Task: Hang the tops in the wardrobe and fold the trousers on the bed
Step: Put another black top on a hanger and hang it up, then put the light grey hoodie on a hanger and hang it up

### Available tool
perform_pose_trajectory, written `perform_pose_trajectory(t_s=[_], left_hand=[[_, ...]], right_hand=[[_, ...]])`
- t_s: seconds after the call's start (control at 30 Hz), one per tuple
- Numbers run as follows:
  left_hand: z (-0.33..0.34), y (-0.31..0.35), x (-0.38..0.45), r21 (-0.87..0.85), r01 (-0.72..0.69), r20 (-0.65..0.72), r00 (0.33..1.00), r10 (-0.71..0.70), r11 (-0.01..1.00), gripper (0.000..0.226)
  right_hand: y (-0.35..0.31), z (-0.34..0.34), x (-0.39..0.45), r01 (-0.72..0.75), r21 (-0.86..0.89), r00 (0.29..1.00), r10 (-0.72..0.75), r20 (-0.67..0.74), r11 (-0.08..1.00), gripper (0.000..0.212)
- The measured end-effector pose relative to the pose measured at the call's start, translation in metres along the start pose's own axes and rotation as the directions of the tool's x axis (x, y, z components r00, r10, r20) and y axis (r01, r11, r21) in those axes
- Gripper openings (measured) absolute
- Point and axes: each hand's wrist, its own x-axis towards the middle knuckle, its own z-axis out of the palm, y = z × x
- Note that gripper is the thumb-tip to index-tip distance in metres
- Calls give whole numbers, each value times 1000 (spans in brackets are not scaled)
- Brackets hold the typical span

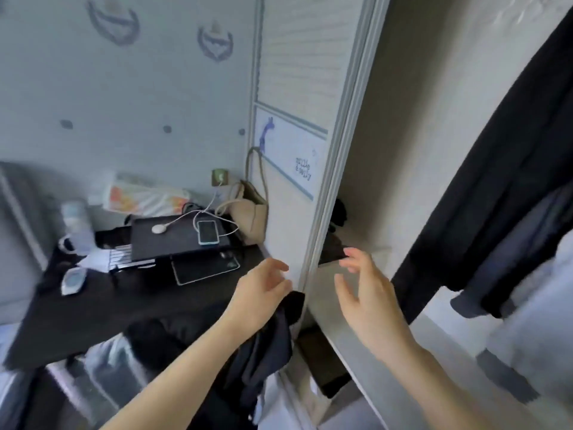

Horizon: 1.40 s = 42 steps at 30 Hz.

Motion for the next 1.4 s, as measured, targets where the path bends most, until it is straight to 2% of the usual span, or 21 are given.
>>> perform_pose_trajectory(t_s=[0.1,0.17,0.27,0.43,0.5,0.57,0.6,0.77,0.9,1.03,1.27,1.4], left_hand=[[-52,-57,-75,5,173,-215,962,-168,985,17],[-85,-90,-128,-30,278,-366,891,-270,960,16],[-132,-129,-211,-79,388,-576,734,-359,918,19],[-200,-200,-349,-135,580,-784,434,-445,803,15],[-214,-223,-387,-132,642,-814,365,-452,755,17],[-232,-247,-436,-180,701,-835,262,-483,690,20],[-238,-259,-457,-179,730,-842,233,-487,659,23],[-270,-332,-566,-114,889,-828,161,-537,443,43],[-290,-386,-618,-188,931,-762,63,-644,313,47],[-300,-448,-647,-208,954,-686,16,-727,218,47],[-298,-571,-663,-258,965,-571,-111,-813,49,56],[-296,-645,-672,-348,937,-520,-223,-825,-34,60]], right_hand=[[-31,54,-32,22,77,983,-36,179,997,40],[-58,89,-51,42,145,960,-80,268,989,37],[-109,149,-78,152,221,879,-233,415,963,38],[-220,247,-137,420,306,600,-514,613,854,46],[-251,273,-159,459,337,525,-557,644,822,46],[-292,310,-194,478,374,442,-586,679,795,46],[-308,325,-210,472,386,410,-584,700,793,46],[-385,411,-301,459,422,236,-565,790,782,45],[-419,477,-352,414,417,77,-488,870,809,42],[-442,552,-396,438,393,-88,-396,914,809,40],[-457,695,-479,508,363,-240,-276,931,781,42],[-459,777,-529,517,335,-261,-227,938,788,51]])
